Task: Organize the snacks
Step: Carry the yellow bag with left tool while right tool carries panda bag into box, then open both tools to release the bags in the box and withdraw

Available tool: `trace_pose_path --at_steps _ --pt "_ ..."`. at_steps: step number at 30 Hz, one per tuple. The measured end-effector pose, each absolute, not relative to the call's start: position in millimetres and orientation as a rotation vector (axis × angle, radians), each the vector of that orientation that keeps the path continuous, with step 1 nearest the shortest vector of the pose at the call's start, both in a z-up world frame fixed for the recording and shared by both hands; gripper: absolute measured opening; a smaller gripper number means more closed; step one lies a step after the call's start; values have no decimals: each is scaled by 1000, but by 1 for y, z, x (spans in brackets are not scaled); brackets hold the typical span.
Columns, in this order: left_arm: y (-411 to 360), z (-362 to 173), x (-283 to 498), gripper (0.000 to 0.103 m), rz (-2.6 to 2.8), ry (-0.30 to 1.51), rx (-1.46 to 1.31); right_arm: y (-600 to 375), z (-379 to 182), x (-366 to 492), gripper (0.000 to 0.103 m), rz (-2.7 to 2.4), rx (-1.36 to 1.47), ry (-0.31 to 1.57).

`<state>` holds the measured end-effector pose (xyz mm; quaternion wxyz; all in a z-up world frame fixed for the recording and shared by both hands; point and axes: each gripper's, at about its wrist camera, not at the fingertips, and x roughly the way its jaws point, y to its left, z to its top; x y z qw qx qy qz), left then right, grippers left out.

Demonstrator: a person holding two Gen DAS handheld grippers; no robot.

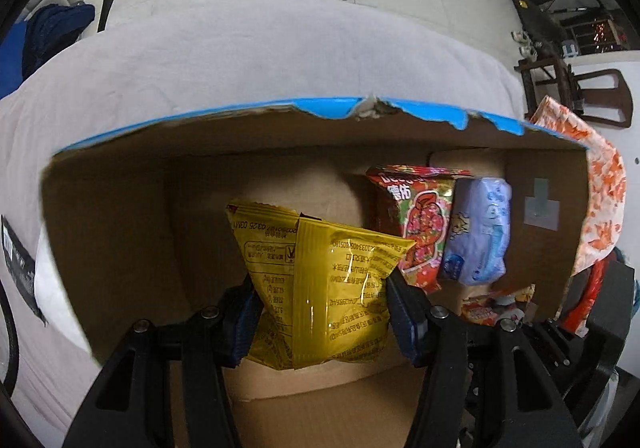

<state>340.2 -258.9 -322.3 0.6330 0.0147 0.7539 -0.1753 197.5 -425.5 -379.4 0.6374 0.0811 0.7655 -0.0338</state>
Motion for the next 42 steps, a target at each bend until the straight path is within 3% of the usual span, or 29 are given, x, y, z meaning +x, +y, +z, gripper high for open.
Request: trace_pose_path --at_steps 9,11,18,19,21,23,25,26,30,31,42 --pt "-276 -342 341 58 -398 1758 124 -431 -404 188 53 -99 151 1787" --pt "-277 -346 339 59 -382 1777 137 -430 -406 189 60 -108 145 1791" --pt "-272 -331 336 65 -372 1733 121 -433 -401 181 65 -95 184 1777" --pt "-273 -328 335 66 -373 1723 121 -435 -397 181 69 -93 186 1771" --pt "-271 -319 332 79 -372 1703 112 -434 -388 183 74 -82 191 1756" --pt "-265 -309 329 83 -375 1677 93 -432 -379 181 89 -84 190 1739" --pt "-258 -297 324 86 -369 1648 83 -429 -367 180 96 -94 167 1708" --pt "-256 -292 322 94 -367 1636 81 -429 -361 179 96 -97 166 1695" --pt "-246 -273 313 102 -365 1582 71 -429 -337 174 99 -108 183 1641" --pt "-241 -267 308 102 -364 1566 71 -429 -328 171 103 -120 178 1617" --pt "-225 -200 245 102 -387 1379 64 -425 -250 147 103 -157 144 1430"
